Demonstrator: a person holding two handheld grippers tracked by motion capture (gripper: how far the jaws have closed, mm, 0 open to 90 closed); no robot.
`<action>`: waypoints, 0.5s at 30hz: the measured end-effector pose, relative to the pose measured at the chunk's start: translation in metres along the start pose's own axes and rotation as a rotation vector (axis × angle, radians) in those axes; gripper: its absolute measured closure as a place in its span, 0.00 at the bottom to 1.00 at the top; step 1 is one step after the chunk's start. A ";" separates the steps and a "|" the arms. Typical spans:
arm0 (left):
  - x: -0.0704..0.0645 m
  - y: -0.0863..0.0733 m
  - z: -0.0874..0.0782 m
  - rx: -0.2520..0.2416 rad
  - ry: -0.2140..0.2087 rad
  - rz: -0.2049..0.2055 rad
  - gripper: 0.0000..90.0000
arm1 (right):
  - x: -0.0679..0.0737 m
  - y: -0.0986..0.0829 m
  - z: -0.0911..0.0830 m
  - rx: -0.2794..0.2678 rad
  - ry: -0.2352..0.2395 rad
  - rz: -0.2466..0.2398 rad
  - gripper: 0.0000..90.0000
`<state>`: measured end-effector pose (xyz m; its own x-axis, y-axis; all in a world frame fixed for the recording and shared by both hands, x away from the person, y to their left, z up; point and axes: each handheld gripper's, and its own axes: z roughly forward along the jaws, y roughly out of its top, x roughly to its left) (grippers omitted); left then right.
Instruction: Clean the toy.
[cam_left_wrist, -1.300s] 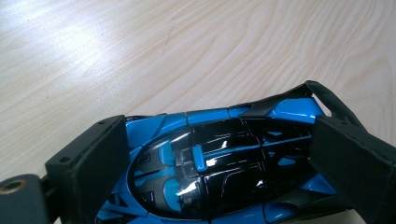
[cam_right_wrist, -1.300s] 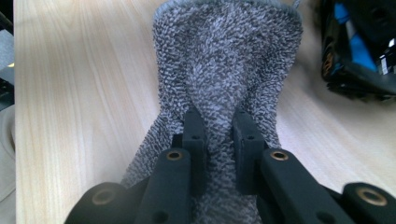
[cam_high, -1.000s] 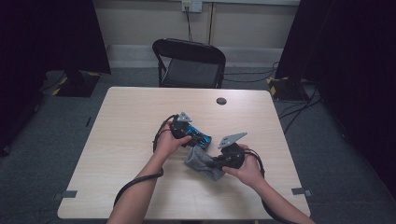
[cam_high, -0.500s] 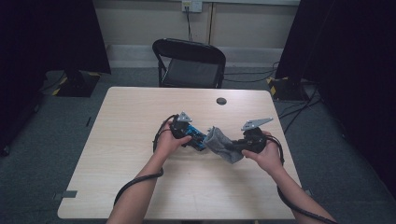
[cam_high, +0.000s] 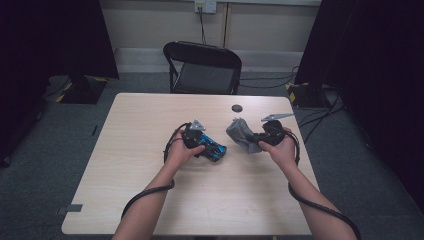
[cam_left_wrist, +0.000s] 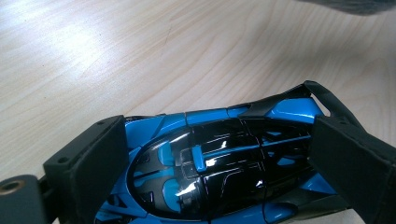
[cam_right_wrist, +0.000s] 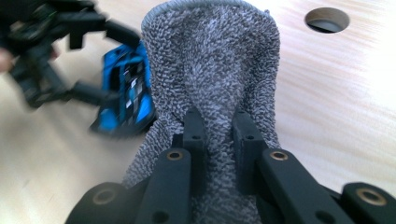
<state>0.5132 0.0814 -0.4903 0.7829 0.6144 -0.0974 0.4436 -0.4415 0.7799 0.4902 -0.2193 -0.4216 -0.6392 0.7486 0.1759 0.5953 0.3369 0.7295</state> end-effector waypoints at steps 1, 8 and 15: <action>0.000 0.000 0.000 0.000 0.000 0.000 0.05 | -0.001 0.002 0.005 0.002 -0.004 0.022 0.88; 0.000 -0.001 0.000 -0.007 0.002 0.004 0.05 | -0.002 0.017 0.043 0.007 -0.058 0.025 0.88; -0.001 -0.003 0.000 -0.021 0.000 -0.001 0.05 | 0.003 0.032 0.079 0.016 -0.081 0.007 0.88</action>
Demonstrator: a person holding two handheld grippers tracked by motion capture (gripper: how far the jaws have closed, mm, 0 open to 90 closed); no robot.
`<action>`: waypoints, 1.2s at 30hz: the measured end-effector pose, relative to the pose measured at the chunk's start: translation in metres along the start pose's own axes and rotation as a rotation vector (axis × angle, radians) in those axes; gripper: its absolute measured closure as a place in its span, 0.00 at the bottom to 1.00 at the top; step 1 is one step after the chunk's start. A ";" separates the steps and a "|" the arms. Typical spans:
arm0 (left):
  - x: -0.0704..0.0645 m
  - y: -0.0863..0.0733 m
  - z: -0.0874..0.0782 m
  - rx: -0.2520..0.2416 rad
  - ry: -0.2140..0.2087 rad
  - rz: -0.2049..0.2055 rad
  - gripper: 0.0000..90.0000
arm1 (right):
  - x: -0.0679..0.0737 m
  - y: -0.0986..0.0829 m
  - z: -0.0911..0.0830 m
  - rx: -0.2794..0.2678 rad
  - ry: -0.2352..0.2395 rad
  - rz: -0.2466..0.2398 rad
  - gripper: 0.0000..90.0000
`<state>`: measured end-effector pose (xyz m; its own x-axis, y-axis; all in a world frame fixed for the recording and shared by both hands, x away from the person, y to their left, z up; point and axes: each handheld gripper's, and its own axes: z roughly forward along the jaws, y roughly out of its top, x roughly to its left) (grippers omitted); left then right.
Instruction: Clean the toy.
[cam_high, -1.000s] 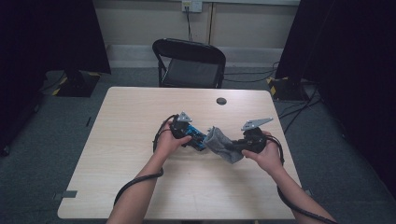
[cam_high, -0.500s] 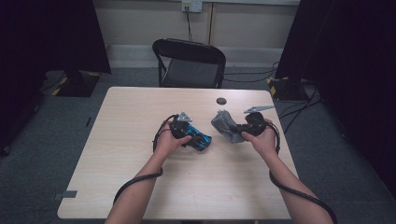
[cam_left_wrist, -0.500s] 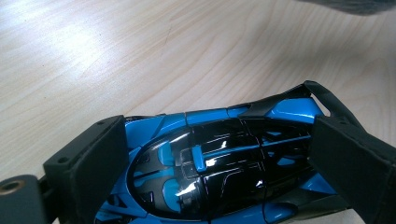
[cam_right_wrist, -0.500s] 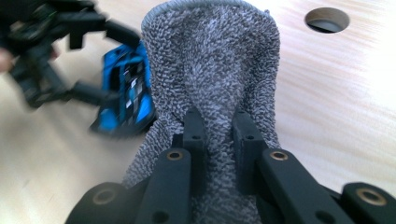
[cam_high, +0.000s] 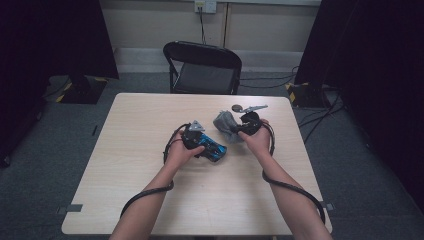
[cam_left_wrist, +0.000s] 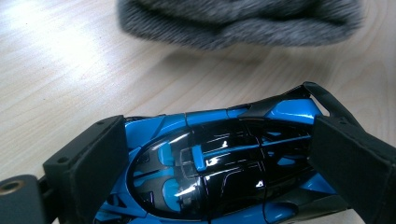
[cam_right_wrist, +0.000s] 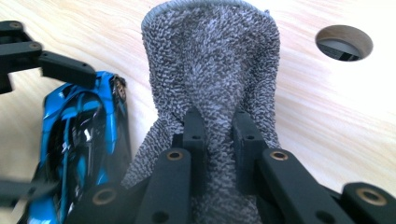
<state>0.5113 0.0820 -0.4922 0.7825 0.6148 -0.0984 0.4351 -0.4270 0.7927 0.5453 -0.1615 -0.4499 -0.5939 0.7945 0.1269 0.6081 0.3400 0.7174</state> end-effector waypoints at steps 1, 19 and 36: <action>0.000 0.000 0.000 0.001 0.000 0.000 0.05 | 0.001 0.002 0.006 0.001 0.004 0.003 0.88; 0.000 -0.001 0.000 -0.007 0.000 0.001 0.05 | 0.024 0.018 0.067 0.014 -0.018 -0.076 0.87; 0.000 -0.002 0.000 -0.010 0.001 0.000 0.05 | 0.030 0.013 0.072 0.045 -0.010 -0.104 0.79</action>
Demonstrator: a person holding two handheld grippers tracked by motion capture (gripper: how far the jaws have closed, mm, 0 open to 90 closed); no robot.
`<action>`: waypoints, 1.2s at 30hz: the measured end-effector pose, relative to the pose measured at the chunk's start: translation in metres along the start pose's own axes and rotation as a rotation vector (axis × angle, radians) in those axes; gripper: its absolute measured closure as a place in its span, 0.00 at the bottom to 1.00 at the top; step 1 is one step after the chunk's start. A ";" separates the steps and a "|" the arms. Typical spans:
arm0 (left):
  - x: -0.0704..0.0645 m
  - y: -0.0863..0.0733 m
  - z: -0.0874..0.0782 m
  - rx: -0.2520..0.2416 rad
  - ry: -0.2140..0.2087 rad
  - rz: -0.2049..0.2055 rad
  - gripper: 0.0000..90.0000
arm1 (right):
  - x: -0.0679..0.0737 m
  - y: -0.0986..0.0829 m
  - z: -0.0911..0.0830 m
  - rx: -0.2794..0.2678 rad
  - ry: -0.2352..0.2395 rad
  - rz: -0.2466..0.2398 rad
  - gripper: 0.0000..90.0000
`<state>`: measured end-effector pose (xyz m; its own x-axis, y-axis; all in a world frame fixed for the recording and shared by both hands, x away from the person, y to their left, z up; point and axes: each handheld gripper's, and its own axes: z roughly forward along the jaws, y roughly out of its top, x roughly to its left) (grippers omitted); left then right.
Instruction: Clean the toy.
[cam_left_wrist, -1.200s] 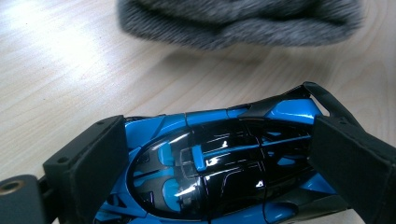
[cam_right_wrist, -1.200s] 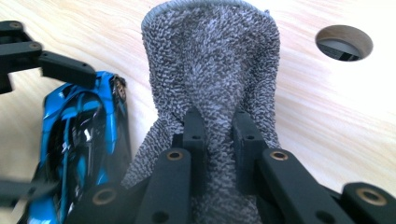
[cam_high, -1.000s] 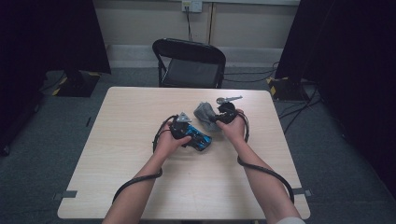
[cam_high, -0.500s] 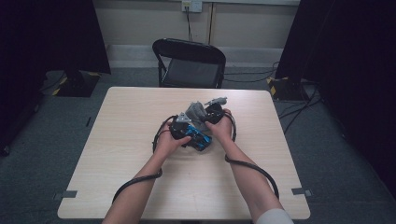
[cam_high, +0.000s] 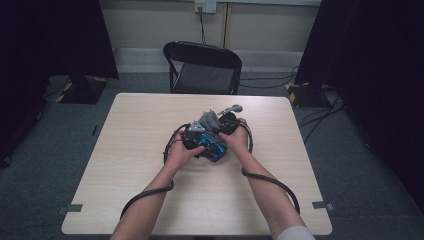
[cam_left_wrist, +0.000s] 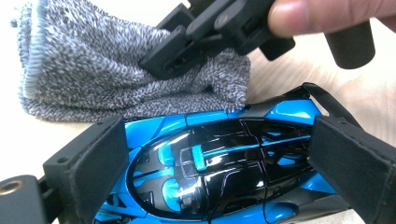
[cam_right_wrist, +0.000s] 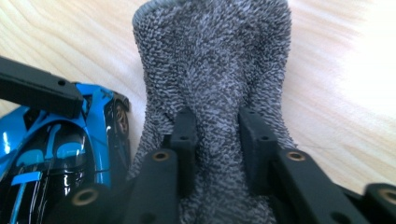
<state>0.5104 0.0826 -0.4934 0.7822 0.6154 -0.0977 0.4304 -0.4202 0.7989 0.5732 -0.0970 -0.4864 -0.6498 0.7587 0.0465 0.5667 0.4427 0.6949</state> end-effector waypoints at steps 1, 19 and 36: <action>0.000 0.000 0.000 -0.002 -0.002 -0.003 0.05 | 0.002 0.000 0.001 0.005 -0.005 0.001 0.79; 0.000 -0.001 0.000 -0.004 -0.001 -0.001 0.05 | 0.009 -0.006 0.000 0.006 0.112 -0.089 0.87; 0.003 -0.001 -0.001 0.006 0.008 -0.031 0.06 | 0.007 -0.011 -0.006 0.020 0.134 -0.118 0.88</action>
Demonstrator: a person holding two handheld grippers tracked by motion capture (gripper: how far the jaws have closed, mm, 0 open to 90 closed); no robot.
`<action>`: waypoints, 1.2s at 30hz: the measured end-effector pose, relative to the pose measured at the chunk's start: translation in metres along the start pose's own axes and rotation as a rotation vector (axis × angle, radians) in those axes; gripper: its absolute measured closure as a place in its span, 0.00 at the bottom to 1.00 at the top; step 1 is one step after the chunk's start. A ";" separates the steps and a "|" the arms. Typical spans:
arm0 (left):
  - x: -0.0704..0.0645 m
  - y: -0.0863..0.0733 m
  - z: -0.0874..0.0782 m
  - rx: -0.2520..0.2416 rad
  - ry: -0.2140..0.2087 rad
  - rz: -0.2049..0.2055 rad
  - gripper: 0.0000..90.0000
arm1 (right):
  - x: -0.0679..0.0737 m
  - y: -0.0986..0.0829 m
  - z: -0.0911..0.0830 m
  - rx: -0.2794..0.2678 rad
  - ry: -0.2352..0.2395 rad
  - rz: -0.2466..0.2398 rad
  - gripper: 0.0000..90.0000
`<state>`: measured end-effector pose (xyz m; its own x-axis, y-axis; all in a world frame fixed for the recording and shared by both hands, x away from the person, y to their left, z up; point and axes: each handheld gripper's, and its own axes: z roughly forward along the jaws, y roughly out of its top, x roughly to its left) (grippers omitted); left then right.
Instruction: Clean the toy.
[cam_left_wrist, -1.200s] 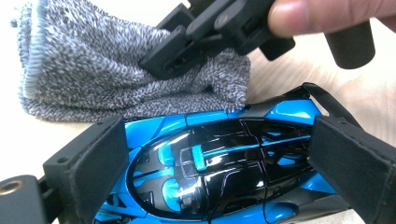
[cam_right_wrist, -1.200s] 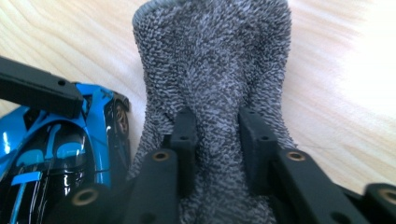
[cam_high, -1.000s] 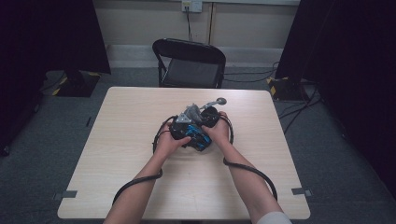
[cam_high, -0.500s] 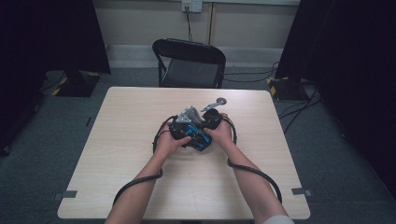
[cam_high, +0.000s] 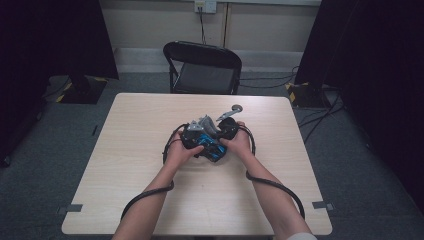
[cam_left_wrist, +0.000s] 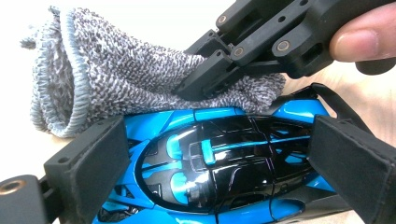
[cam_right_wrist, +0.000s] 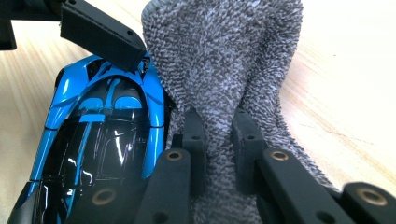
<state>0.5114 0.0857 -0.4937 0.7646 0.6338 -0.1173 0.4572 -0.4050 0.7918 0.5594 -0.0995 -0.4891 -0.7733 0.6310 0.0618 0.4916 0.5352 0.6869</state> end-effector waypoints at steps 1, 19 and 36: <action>0.000 0.000 0.000 0.000 0.000 -0.001 0.06 | 0.000 0.000 0.000 -0.003 0.000 0.007 0.88; -0.008 0.014 -0.001 0.053 -0.005 0.036 0.17 | 0.003 -0.002 0.001 -0.010 -0.031 0.025 0.88; -0.011 0.003 0.003 0.039 -0.010 0.103 0.00 | 0.005 -0.004 0.001 -0.022 -0.047 0.023 0.88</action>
<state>0.5056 0.0757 -0.4918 0.8132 0.5804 -0.0426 0.3929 -0.4937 0.7758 0.5543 -0.0975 -0.4920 -0.7416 0.6694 0.0441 0.5001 0.5078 0.7014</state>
